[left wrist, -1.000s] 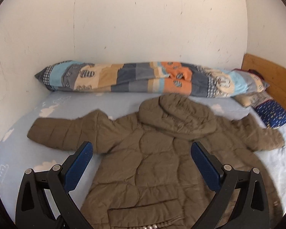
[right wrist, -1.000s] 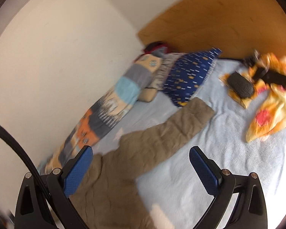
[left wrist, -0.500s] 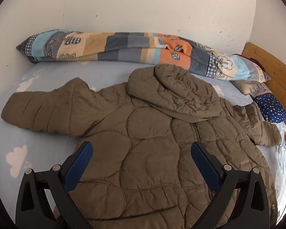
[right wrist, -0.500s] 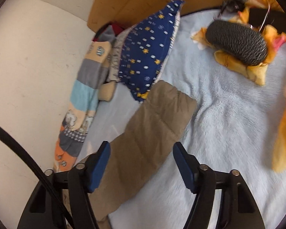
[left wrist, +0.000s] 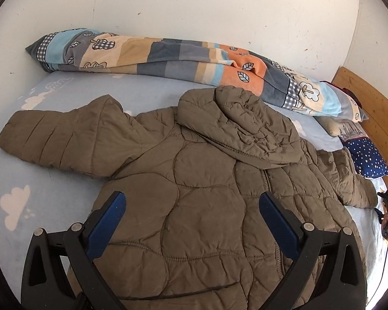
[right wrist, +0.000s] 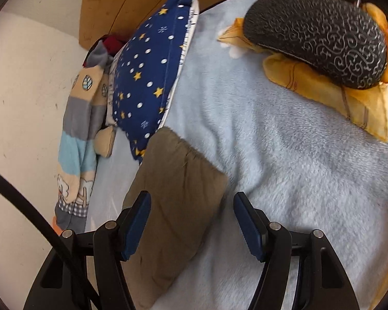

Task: Fold large clothes
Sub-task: 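Grasp the jacket sleeve cuff near the blue starry pillow with the right tool, then lift the sleeve with the right tool, lay it across the jacket body, open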

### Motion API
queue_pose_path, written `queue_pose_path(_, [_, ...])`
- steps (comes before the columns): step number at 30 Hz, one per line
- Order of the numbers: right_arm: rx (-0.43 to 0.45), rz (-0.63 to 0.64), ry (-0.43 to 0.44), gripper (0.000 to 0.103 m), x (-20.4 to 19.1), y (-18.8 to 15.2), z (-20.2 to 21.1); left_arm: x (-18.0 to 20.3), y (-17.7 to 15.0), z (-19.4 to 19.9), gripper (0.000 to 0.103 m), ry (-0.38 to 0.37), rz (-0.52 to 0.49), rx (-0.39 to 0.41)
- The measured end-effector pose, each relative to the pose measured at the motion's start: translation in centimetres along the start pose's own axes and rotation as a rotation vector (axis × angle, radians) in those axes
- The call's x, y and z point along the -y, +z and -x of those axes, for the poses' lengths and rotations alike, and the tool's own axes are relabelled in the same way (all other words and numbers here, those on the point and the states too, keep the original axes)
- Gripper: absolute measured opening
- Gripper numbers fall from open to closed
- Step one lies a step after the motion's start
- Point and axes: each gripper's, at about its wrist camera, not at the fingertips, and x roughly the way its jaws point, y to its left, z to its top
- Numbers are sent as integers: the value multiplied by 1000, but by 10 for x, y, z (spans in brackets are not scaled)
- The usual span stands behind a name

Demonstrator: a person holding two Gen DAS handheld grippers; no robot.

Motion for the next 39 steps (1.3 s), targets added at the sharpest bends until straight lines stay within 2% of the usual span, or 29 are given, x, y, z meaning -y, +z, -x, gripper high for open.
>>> queue_pose_path(2, [-2, 2, 0, 70, 1, 1, -8, 0, -1, -1, 102, -1, -3, -2])
queue_pose_path(3, [3, 10, -5, 65, 1, 2, -11, 1, -2, -2, 102, 0, -7, -6])
queue_pose_path(4, [6, 23, -6, 50, -1, 1, -14, 1, -2, -3, 102, 2, -8, -7])
queue_pose_path(6, [1, 45, -21, 32, -3, 0, -19, 2, -2, -4, 102, -1, -8, -12])
queue_pose_path(7, [7, 47, -23, 26, -2, -1, -19, 2, -3, -5, 102, -2, -7, -14])
queue_pose_path(9, [16, 58, -4, 20, -5, -1, -16, 3, -3, -5, 102, 0, -9, -13])
queue_pose_path(13, [69, 122, 44, 17, -32, 3, 10, 3, -3, -2, 102, -5, -7, -2])
queue_pose_path(17, [133, 213, 110, 16, -82, -1, 47, 3, -3, 6, 102, -10, -14, 19])
queue_pose_path(22, [193, 345, 190, 15, -157, -23, 98, 2, -2, 18, 102, -15, -22, 42])
queue_pose_path(28, [247, 518, 320, 14, -247, -81, 166, -5, -2, 29, 102, -14, -18, 55])
queue_pose_path(31, [241, 575, 390, 14, -280, -113, 188, -11, 0, 37, 102, -18, -1, 70])
queue_pose_path(35, [214, 662, 460, 14, -323, -167, 205, -22, 3, 45, 102, -10, 16, 80])
queue_pose_path(39, [137, 731, 524, 14, -359, -222, 200, -32, 2, 46, 102, -11, 35, 66])
